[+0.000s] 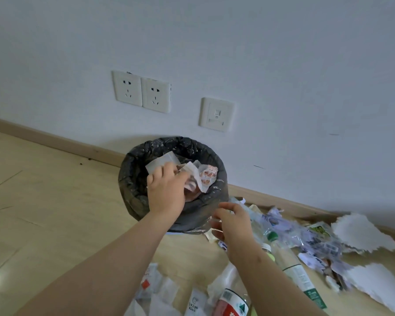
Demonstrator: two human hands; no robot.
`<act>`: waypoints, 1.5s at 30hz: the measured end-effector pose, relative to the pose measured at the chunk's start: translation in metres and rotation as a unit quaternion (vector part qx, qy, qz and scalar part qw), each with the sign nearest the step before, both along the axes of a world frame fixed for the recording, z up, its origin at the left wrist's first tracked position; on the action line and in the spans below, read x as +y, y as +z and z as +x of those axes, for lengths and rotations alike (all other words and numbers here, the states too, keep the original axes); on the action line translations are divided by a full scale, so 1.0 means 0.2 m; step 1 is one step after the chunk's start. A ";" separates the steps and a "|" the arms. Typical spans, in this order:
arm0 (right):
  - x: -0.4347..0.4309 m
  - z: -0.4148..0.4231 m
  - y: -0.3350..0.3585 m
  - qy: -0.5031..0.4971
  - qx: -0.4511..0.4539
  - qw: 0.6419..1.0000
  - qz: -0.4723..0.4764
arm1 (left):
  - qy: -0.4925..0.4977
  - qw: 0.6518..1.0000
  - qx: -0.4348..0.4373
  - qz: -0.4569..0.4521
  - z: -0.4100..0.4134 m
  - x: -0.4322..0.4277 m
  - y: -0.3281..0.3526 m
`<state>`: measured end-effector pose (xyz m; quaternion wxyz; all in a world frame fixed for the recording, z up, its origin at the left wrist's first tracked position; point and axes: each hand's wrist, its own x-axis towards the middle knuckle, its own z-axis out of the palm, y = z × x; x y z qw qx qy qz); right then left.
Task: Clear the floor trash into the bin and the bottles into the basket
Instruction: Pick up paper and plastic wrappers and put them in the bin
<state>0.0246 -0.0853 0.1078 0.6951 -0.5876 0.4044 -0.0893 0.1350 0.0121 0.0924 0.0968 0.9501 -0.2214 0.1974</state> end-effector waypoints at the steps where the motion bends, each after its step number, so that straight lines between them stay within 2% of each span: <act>1: -0.01 -0.01 -0.01 0.006 0.009 1.000 -0.001 | -0.034 0.998 0.049 0.030 0.01 -0.01 0.00; 4: -0.03 -0.04 -0.06 0.012 0.029 0.999 0.004 | -0.113 0.966 0.214 0.088 0.04 -0.04 -0.02; 7: -0.07 -0.09 -0.09 0.023 0.053 0.998 -0.008 | -0.088 0.945 0.273 0.155 0.03 -0.06 -0.01; 9: -0.11 -0.13 -0.12 0.027 0.069 0.997 -0.010 | -0.058 0.942 0.293 0.155 0.05 -0.07 0.00; 11: -0.14 -0.17 -0.15 0.027 0.080 0.996 -0.010 | -0.016 0.950 0.299 0.086 0.07 -0.07 0.03; 13: -0.18 -0.21 -0.17 0.026 0.092 0.995 -0.016 | 0.026 0.956 0.291 -0.028 0.07 -0.06 0.06; 15: -0.21 -0.24 -0.18 0.023 0.101 0.994 -0.022 | 0.045 0.963 0.235 -0.127 0.04 -0.06 0.10; 17: -0.23 -0.26 -0.19 0.019 0.105 0.994 -0.021 | -0.002 0.974 0.169 -0.154 0.01 -0.07 0.12; 18: -0.23 -0.27 -0.19 0.018 0.105 0.994 -0.020 | -0.046 0.977 0.161 -0.129 0.01 -0.07 0.11; 20: -0.24 -0.27 -0.20 0.021 0.099 0.995 -0.018 | -0.105 0.971 0.215 -0.017 -0.01 -0.09 0.08; 22: -0.24 -0.27 -0.20 0.027 0.098 0.995 -0.021 | -0.108 0.938 0.325 0.057 -0.02 -0.10 0.04; 24: -0.24 -0.28 -0.21 0.038 0.105 0.993 -0.031 | -0.094 0.919 0.374 0.079 -0.03 -0.11 0.01; 28: -0.24 -0.30 -0.24 0.056 0.116 0.991 -0.028 | -0.094 0.929 0.344 0.104 -0.03 -0.12 0.01; 33: -0.26 -0.31 -0.26 0.055 0.115 0.992 -0.008 | -0.179 0.917 0.327 0.141 -0.06 -0.10 0.03; 39: -0.31 -0.33 -0.28 0.048 0.131 0.990 -0.002 | -0.222 0.920 0.312 0.086 -0.13 -0.16 0.06; 41: -0.33 -0.34 -0.28 0.046 0.131 0.990 0.000 | -0.240 0.932 0.262 0.076 -0.17 -0.19 0.08; 43: -0.35 -0.36 -0.27 0.055 0.133 0.990 -0.010 | -0.256 0.951 0.165 0.054 -0.23 -0.23 0.09; 45: -0.38 -0.39 -0.26 0.082 0.142 0.985 -0.050 | -0.298 0.953 0.061 0.018 -0.28 -0.25 0.09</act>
